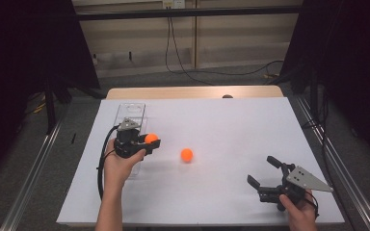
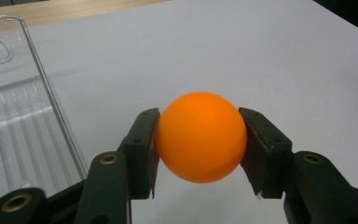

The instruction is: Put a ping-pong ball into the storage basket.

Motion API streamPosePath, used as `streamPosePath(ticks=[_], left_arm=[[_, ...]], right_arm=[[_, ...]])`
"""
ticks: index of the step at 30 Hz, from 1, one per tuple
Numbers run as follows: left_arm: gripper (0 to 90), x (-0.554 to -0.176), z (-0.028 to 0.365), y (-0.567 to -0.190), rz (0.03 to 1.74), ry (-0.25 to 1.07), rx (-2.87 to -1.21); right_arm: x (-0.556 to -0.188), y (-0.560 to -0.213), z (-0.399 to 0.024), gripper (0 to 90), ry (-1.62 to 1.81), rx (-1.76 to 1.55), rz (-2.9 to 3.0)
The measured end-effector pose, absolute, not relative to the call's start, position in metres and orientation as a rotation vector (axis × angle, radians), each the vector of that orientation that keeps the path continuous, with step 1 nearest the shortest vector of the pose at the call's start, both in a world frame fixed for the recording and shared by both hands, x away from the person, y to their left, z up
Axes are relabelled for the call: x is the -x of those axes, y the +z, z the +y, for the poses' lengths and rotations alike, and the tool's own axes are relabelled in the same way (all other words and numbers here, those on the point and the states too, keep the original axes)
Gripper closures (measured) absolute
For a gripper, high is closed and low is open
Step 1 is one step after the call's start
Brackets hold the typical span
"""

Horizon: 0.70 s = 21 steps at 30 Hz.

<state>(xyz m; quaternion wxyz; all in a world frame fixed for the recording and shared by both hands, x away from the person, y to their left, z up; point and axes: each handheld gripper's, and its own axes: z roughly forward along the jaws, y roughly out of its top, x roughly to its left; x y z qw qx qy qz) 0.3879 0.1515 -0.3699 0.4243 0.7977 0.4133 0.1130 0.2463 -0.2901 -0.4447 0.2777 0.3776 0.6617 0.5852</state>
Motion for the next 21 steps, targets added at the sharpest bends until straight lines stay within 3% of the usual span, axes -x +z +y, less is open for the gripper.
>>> streamPosePath(ticks=[21], left_arm=[[50.9,-0.3880,0.1608,-0.3685,1.057,0.303,-1.971]], right_arm=[[-0.2463,-0.4447,-0.2899,2.5,1.571,-1.012,1.779]])
